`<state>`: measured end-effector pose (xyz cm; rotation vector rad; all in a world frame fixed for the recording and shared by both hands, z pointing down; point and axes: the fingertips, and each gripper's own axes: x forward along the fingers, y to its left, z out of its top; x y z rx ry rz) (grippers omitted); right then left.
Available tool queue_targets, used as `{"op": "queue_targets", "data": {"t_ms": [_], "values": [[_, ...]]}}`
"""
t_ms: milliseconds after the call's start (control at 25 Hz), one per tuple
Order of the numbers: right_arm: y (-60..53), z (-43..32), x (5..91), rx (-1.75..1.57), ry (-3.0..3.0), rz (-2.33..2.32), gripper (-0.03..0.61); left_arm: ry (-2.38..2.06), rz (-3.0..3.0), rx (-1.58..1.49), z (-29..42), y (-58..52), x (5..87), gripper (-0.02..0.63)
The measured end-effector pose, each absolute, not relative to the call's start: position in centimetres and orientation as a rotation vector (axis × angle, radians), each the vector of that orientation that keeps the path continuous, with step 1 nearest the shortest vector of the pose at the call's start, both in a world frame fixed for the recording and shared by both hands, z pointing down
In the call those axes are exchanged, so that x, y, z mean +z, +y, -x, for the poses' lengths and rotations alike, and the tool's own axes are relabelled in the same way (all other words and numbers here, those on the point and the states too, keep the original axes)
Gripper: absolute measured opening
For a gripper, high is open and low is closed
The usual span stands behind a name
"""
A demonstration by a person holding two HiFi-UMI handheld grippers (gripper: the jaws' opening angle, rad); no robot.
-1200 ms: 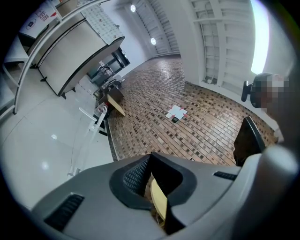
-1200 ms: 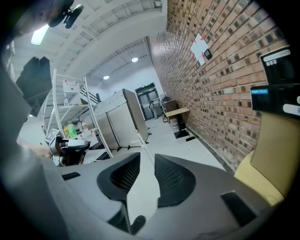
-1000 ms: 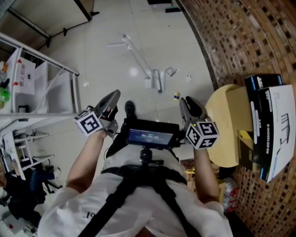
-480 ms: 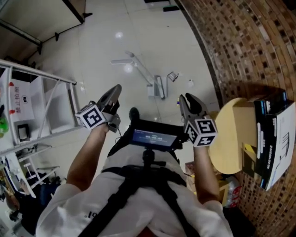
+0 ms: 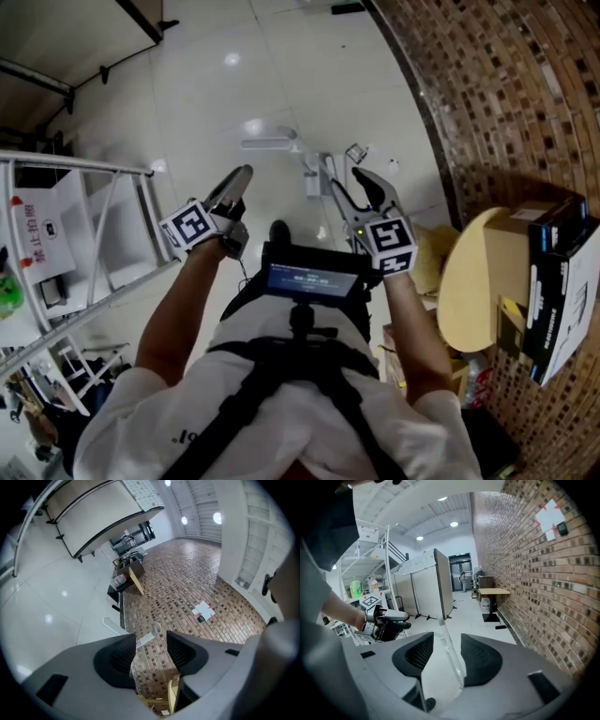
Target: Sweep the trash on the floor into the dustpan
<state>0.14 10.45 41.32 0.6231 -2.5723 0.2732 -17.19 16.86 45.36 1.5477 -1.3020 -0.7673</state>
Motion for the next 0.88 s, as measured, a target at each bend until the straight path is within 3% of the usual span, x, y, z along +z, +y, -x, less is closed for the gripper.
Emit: {"op": "queue_targets", "data": {"t_ms": [280,880], "values": [[9.2,7.7,43.3,0.096,-2.529,-0.531,0.255,-1.431,-1.473,-0.562,20.4,15.3,50.0,0.249],[5.4,14.8,50.1,0.104,-2.482,-0.455,0.262,-1.544,-1.437,-0.646,21.0,10.1,52.0,0.267]]}}
